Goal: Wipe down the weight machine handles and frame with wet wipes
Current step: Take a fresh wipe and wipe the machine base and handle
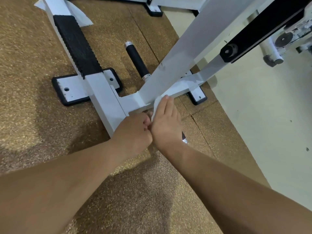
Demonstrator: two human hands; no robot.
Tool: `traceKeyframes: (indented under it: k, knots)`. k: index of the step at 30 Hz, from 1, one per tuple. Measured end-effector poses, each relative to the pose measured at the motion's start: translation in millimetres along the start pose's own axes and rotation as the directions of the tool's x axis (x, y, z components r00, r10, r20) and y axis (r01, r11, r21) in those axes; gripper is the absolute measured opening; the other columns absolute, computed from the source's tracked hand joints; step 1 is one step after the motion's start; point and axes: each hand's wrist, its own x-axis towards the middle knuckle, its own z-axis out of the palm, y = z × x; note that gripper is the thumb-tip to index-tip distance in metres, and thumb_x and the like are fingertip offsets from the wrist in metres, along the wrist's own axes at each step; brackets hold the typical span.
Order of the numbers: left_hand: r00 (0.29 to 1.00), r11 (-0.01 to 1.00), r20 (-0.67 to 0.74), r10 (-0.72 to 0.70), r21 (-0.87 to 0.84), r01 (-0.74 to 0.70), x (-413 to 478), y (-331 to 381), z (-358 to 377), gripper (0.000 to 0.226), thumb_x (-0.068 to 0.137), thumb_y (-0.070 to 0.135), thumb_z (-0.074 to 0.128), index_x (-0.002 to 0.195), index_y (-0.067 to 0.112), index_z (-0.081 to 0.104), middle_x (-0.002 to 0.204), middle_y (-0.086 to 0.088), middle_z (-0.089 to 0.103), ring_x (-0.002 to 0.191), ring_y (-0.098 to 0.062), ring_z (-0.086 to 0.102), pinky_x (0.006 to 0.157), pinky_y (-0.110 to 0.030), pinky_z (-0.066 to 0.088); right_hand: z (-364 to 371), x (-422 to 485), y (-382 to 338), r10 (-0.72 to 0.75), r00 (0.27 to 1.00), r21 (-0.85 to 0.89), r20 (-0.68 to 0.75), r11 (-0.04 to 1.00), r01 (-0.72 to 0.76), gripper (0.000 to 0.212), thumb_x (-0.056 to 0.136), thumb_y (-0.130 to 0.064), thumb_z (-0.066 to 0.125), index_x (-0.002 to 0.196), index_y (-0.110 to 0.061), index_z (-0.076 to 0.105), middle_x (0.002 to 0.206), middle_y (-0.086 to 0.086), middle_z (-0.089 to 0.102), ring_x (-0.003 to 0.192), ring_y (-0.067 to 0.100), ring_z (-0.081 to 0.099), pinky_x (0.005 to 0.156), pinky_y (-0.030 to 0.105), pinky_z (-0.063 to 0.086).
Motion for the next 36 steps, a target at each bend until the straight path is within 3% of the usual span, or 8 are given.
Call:
traceKeyframes:
  k: [4, 9, 14, 18, 23, 25, 29, 36]
  knots:
    - [1.0, 0.994, 0.015, -0.018, -0.103, 0.02, 2.3, -2.5, -2.0, 0.023, 0.095, 0.014, 0.052, 0.112, 0.027, 0.062, 0.101, 0.005, 0.067, 0.095, -0.016, 0.07, 0.087, -0.043, 0.061, -0.3, -24.0, 26.6, -0.107, 0.989, -0.348, 0.107, 0.927, 0.138, 0.072, 0.099, -0.016, 0.007, 0.152, 0.008, -0.037, 0.155, 0.034, -0.048, 0.152, 0.045, -0.037, 0.131, 0.053, -0.008]
    - [0.999, 0.997, 0.042, -0.013, -0.082, 0.016, 2.8, -3.0, -2.4, 0.027, 0.092, 0.014, 0.053, 0.115, 0.029, 0.061, 0.105, 0.007, 0.065, 0.095, -0.015, 0.07, 0.089, -0.042, 0.06, 7.2, -52.9, 50.1, -0.21, 0.957, -0.549, 0.2, 0.785, 0.287, 0.069, 0.088, -0.01, -0.013, 0.15, 0.009, -0.038, 0.148, 0.033, -0.057, 0.142, 0.045, -0.05, 0.121, 0.053, -0.026]
    - [0.999, 1.0, 0.046, 0.019, 0.013, -0.019, -2.7, -3.6, 1.8, 0.024, 0.098, 0.016, 0.051, 0.116, 0.028, 0.06, 0.109, 0.008, 0.063, 0.099, -0.014, 0.064, 0.089, -0.038, 0.059, 18.4, -80.9, 73.6, -0.287, 0.915, -0.613, 0.285, 0.679, 0.404, 0.067, 0.106, -0.024, 0.007, 0.158, 0.006, -0.022, 0.157, 0.029, -0.046, 0.143, 0.041, -0.051, 0.121, 0.056, -0.03]
    - [1.0, 0.999, 0.013, 0.029, -0.015, -0.028, -6.5, -6.5, 2.4, 0.024, 0.1, 0.014, 0.049, 0.115, 0.027, 0.062, 0.105, 0.008, 0.065, 0.098, -0.015, 0.066, 0.09, -0.038, 0.059, 16.7, -90.2, 69.6, -0.376, 0.917, -0.169, -0.135, 0.92, 0.353, 0.074, 0.103, -0.023, 0.037, 0.168, -0.001, 0.011, 0.176, 0.018, -0.009, 0.164, 0.033, -0.012, 0.133, 0.051, -0.003]
    - [0.999, 0.989, 0.03, 0.016, -0.146, -0.011, -8.5, -8.2, -3.5, 0.023, 0.099, 0.013, 0.05, 0.112, 0.027, 0.062, 0.106, 0.003, 0.065, 0.087, -0.02, 0.072, 0.066, -0.041, 0.065, -49.0, -13.0, 29.8, 0.253, 0.935, 0.492, -0.248, 0.864, -0.103, 0.066, 0.114, -0.036, 0.03, 0.16, 0.01, 0.024, 0.169, 0.029, 0.022, 0.159, 0.039, 0.019, 0.13, 0.047, 0.018]
    - [0.999, 0.994, -0.042, 0.032, -0.104, -0.036, -8.4, -9.3, -4.3, 0.023, 0.096, 0.013, 0.051, 0.108, 0.027, 0.065, 0.105, 0.003, 0.067, 0.089, -0.018, 0.068, 0.069, -0.033, 0.059, -47.0, 5.7, 13.2, 0.171, 0.956, 0.366, -0.237, 0.928, -0.075, 0.065, 0.111, -0.031, 0.038, 0.157, 0.013, 0.026, 0.163, 0.034, 0.029, 0.154, 0.046, 0.028, 0.126, 0.054, 0.026]
    - [0.976, 0.998, -0.212, 0.055, -0.03, -0.063, -11.2, -15.8, -14.6, 0.021, 0.093, 0.011, 0.053, 0.095, 0.025, 0.069, 0.088, 0.007, 0.07, 0.076, -0.015, 0.065, 0.071, -0.033, 0.056, -7.8, -10.1, 2.1, -0.095, 0.995, -0.062, -0.042, 0.994, 0.092, 0.078, 0.104, -0.014, 0.033, 0.16, 0.012, -0.015, 0.169, 0.036, -0.02, 0.16, 0.045, -0.018, 0.133, 0.051, 0.0]
    - [0.987, 1.0, -0.156, 0.024, 0.015, -0.022, -8.3, -14.4, -18.8, 0.016, 0.091, 0.018, 0.058, 0.1, 0.027, 0.068, 0.089, 0.012, 0.067, 0.087, -0.013, 0.064, 0.077, -0.031, 0.056, 10.4, -36.4, 44.3, -0.291, 0.939, -0.686, 0.186, 0.646, 0.336, 0.068, 0.107, -0.029, 0.0, 0.154, 0.009, -0.029, 0.154, 0.034, -0.049, 0.143, 0.047, -0.048, 0.127, 0.057, -0.017]
